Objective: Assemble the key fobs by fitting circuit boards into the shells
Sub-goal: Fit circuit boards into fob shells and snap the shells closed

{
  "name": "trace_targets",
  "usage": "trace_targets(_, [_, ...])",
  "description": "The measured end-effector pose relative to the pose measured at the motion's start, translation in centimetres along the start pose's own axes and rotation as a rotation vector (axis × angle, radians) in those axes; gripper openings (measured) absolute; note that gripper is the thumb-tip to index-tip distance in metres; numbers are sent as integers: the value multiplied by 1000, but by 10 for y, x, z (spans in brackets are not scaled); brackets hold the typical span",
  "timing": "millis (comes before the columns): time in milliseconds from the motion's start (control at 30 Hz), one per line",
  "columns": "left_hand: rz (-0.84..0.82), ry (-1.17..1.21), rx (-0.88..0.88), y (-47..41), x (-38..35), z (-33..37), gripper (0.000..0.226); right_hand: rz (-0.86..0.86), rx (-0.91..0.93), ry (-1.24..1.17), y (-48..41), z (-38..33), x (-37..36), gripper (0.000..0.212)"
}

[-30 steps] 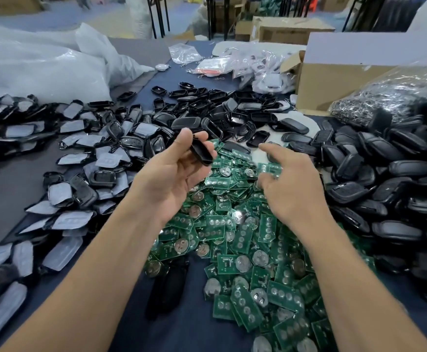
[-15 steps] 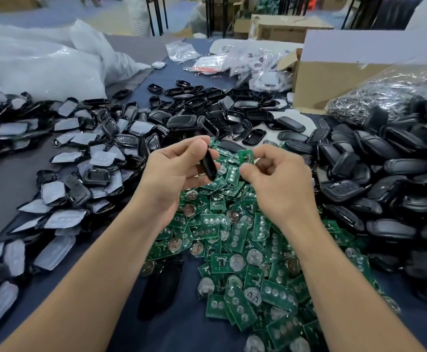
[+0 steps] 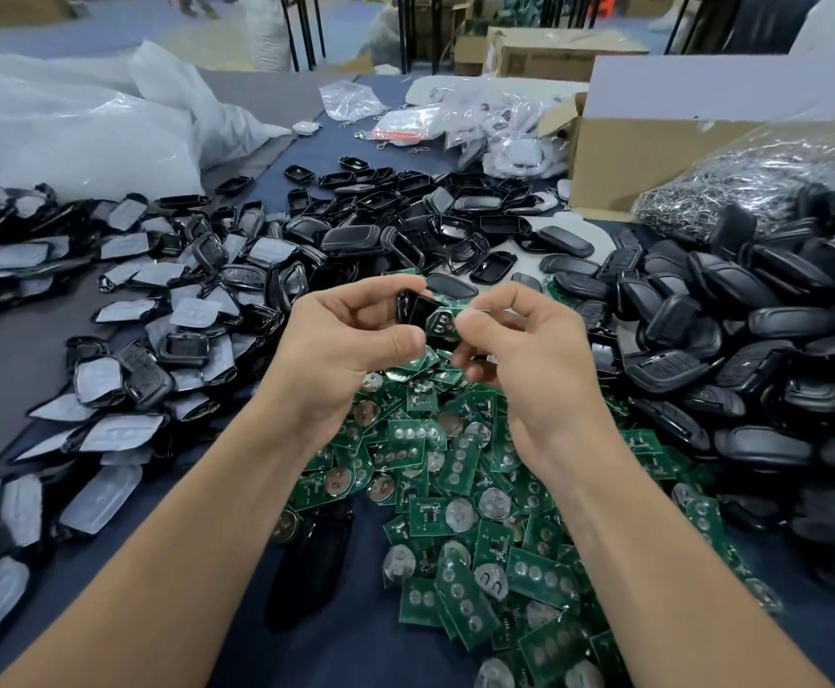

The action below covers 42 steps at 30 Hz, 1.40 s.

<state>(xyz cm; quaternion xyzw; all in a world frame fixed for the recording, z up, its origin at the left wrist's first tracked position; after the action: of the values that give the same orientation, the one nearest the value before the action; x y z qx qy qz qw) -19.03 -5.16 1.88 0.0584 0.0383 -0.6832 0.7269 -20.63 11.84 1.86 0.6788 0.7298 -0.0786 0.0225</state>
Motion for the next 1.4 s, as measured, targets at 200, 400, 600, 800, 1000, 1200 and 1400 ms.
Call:
trace_targets(200, [50, -130, -22, 1, 3, 2, 51, 107, 169, 197, 1, -10, 5, 9])
trace_targets(400, [33, -60, -14, 1, 3, 3, 44, 88, 214, 206, 5, -16, 2, 15])
trace_targets(600, [106, -84, 12, -4, 9, -3, 38, 126, 239, 282, -1, -11, 7, 28])
trace_targets(800, [182, -39, 67, -3, 11, -3, 33, 180, 326, 331, 1, -15, 11, 32])
trace_targets(1000, [232, -35, 74, -1, 9, -3, 23, 111, 277, 406, 1, -16, 7, 32])
trace_targets(1200, [243, -12, 49, 0, 6, -3, 15, 85, 340, 593, 9, -20, -1, 27])
trace_targets(1400, [293, -2, 28, -2, 9, -4, 20, 82, 209, 406, 4, -14, 4, 23])
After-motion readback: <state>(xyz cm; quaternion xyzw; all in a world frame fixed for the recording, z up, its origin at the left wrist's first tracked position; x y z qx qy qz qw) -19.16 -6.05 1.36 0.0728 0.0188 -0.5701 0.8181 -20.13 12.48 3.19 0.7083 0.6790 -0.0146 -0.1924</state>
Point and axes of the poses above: each hand's wrist, its own y-axis away from the middle knuckle, its own x-axis out of the back of the hand, z = x × y, the point moved 5 cm from there along -y, towards the middle knuckle, and after that the axes turned 5 degrees about x, right-handed, at the moved point
